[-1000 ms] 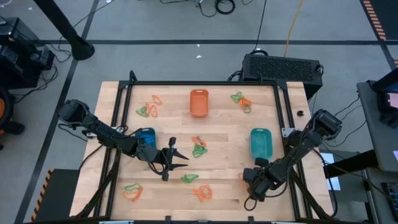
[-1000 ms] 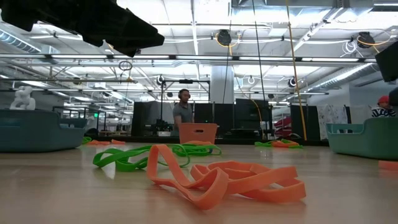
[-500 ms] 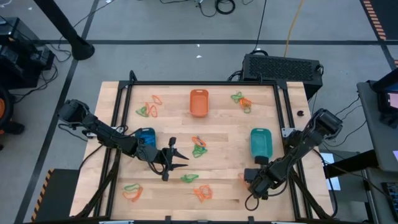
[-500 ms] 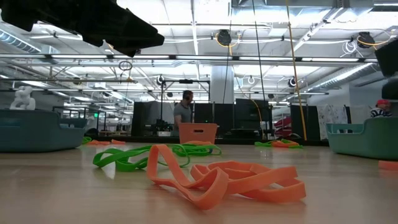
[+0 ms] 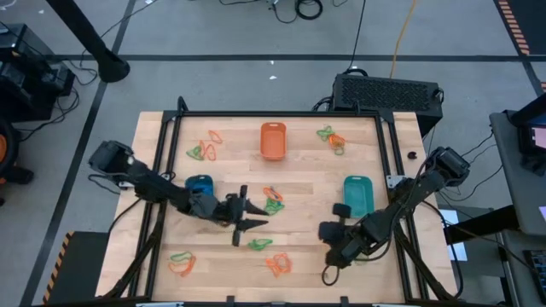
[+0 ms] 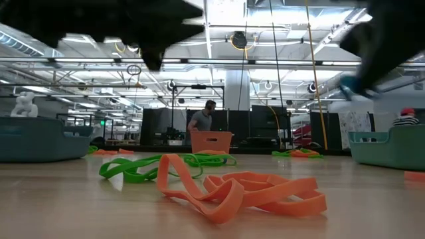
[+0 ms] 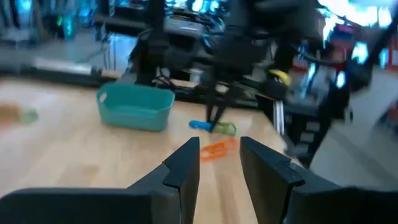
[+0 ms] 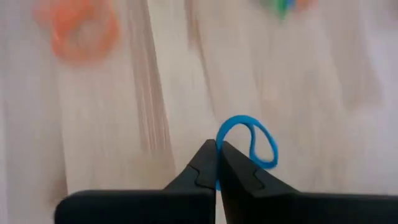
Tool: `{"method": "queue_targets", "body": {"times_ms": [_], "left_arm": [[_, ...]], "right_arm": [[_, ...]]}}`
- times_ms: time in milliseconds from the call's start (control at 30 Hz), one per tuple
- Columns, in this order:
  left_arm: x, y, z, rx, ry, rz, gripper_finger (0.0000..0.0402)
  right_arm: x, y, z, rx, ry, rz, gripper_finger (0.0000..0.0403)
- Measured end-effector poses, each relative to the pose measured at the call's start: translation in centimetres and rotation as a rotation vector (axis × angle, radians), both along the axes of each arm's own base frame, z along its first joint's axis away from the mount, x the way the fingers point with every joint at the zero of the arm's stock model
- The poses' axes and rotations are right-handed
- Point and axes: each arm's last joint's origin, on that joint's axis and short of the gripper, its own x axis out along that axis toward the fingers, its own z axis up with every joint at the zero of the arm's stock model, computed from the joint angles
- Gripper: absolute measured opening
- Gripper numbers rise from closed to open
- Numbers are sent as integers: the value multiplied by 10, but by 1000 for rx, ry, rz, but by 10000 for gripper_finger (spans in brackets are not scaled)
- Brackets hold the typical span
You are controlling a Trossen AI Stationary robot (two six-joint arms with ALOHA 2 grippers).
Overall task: Sort rubber bands into baskets
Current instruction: Put the blue rubber band into the blue bin
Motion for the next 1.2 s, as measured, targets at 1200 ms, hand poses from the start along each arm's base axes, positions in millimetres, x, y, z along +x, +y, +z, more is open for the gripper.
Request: {"method": "queue_targets", "body": {"times_ms": [1200], "left_arm": [[91,-9,-52,-396,27,-144,123]], "right_arm": [[35,1,18,-15,-303,136,0]]}}
